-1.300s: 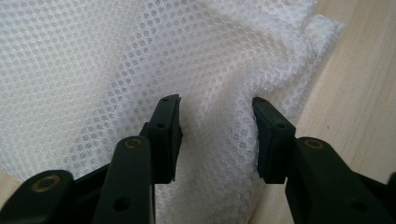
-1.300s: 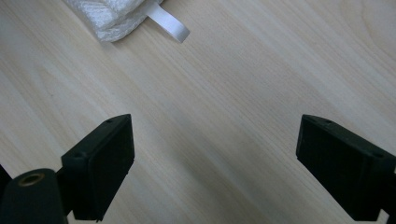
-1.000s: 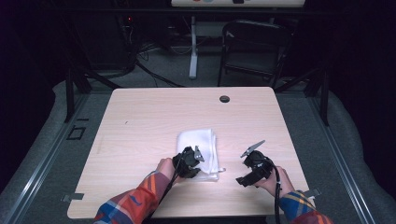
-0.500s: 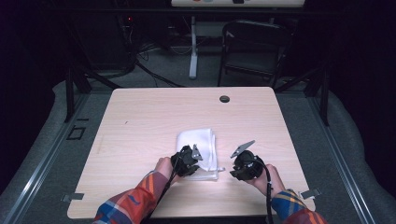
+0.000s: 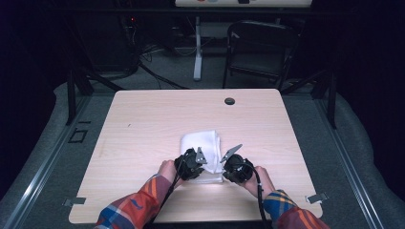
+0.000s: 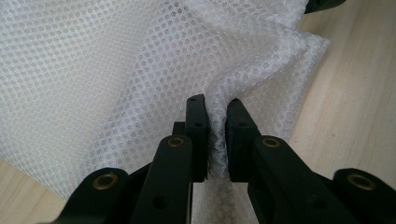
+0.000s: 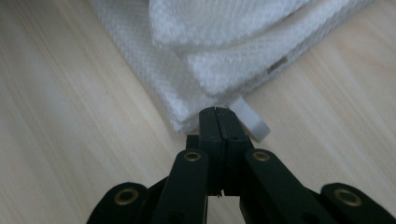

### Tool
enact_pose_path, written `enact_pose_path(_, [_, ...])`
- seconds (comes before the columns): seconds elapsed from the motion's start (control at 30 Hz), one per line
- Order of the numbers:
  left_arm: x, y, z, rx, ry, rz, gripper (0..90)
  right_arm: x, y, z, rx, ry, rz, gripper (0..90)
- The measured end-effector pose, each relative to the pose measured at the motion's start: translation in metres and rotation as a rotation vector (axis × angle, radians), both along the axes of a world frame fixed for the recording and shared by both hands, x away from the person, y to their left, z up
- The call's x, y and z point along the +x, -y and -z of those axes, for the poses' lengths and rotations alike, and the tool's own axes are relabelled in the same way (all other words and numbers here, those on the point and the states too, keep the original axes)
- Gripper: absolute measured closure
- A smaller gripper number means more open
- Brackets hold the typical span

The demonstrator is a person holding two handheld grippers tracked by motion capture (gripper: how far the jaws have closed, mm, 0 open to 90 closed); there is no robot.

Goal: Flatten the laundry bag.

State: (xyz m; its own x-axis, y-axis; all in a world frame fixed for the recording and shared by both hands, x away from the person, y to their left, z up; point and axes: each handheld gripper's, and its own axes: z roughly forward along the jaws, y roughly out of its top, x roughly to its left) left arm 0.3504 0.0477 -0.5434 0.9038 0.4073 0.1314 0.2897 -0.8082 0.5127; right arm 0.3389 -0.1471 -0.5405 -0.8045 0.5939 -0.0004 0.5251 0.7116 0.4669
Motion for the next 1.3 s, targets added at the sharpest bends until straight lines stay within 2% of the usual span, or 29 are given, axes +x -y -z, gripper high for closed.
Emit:
enact_pose_path(0.2, [0.001, -0.001, 0.001, -0.003, -0.003, 0.009, 81.8, 0.002, -0.008, -0.002, 0.025, 0.025, -0.002, 90.0])
enact_pose_path(0.27, [0.001, -0.001, 0.001, -0.003, -0.004, 0.011, 81.7, 0.003, -0.009, -0.003, 0.017, 0.037, -0.007, 90.0])
enact_pose_path(0.4, [0.001, -0.001, 0.001, -0.007, -0.005, 0.004, 81.7, 0.007, -0.014, 0.003, 0.027, 0.019, -0.013, 90.0])
enact_pose_path(0.47, [0.001, -0.001, 0.002, -0.012, -0.006, 0.002, 81.5, 0.008, -0.018, 0.010, 0.046, 0.005, 0.006, 90.0])
enact_pose_path(0.5, [0.001, -0.001, 0.001, -0.016, -0.004, 0.002, 81.5, 0.008, -0.018, 0.010, 0.046, 0.005, 0.006, 90.0])
enact_pose_path(0.53, [0.001, -0.001, 0.001, -0.019, -0.006, 0.000, 81.4, 0.010, -0.019, 0.013, 0.025, -0.004, -0.002, 90.0])
enact_pose_path(0.63, [0.001, -0.003, 0.000, -0.021, -0.005, 0.002, 81.0, 0.010, -0.019, 0.014, 0.021, -0.003, -0.004, 90.0])
enact_pose_path(0.7, [0.001, -0.004, -0.001, -0.032, 0.003, -0.008, 80.8, 0.009, -0.018, 0.016, 0.040, 0.000, 0.013, 90.0])
enact_pose_path(0.87, [-0.001, -0.004, -0.002, -0.030, 0.005, -0.016, 80.7, 0.008, -0.018, 0.017, 0.045, 0.011, 0.001, 90.0])
enact_pose_path(0.93, [-0.001, -0.004, -0.002, -0.027, 0.006, -0.017, 80.8, 0.008, -0.018, 0.018, 0.053, 0.009, 0.002, 89.1])
enact_pose_path(0.97, [-0.001, -0.003, -0.003, -0.021, 0.005, -0.019, 80.8, 0.009, -0.016, 0.016, 0.039, -0.004, -0.013, 88.2])
enact_pose_path(1.0, [-0.001, -0.003, -0.003, -0.021, 0.005, -0.019, 80.9, 0.008, -0.016, 0.018, 0.065, 0.000, 0.003, 88.0])
enact_pose_path(1.3, [-0.002, -0.005, -0.005, -0.031, 0.018, -0.040, 81.3, 0.005, -0.022, 0.018, 0.029, 0.023, -0.008, 90.0])
